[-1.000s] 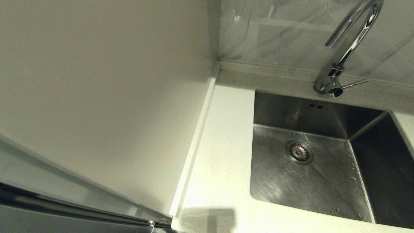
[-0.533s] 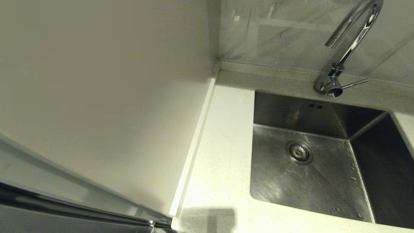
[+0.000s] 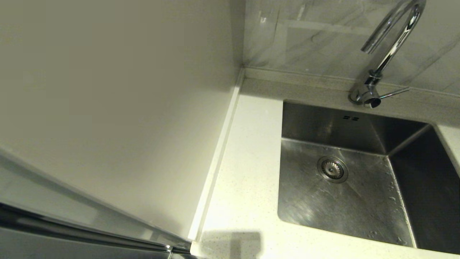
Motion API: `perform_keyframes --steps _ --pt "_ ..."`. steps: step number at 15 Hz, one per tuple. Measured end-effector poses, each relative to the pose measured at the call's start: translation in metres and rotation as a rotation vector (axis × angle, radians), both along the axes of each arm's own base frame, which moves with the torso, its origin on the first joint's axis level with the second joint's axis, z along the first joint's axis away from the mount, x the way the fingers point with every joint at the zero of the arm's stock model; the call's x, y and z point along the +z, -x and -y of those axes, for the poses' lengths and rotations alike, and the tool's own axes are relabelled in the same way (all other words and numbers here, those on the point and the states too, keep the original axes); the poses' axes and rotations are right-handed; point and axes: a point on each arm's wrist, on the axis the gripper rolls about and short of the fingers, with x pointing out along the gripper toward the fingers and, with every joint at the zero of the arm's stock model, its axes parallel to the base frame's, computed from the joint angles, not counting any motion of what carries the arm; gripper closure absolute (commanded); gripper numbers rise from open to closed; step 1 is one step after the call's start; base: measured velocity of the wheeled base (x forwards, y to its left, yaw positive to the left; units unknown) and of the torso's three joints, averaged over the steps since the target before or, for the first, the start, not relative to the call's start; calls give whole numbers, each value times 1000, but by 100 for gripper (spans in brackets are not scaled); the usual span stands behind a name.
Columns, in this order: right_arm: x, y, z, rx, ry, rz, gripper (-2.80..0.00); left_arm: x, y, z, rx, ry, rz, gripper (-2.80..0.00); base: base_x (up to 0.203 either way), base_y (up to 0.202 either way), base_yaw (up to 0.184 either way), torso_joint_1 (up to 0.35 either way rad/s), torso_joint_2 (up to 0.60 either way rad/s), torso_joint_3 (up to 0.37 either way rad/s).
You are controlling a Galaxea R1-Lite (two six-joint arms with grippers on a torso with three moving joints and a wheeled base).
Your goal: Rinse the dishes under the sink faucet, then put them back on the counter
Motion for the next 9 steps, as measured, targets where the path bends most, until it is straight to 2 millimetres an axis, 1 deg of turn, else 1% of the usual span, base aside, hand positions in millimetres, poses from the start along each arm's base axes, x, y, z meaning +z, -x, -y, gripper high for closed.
perform_keyframes --steps 9 --pt "0 0 0 0 1 0 -280 0 0 0 0 0 0 0 0 0 0 0 0 0"
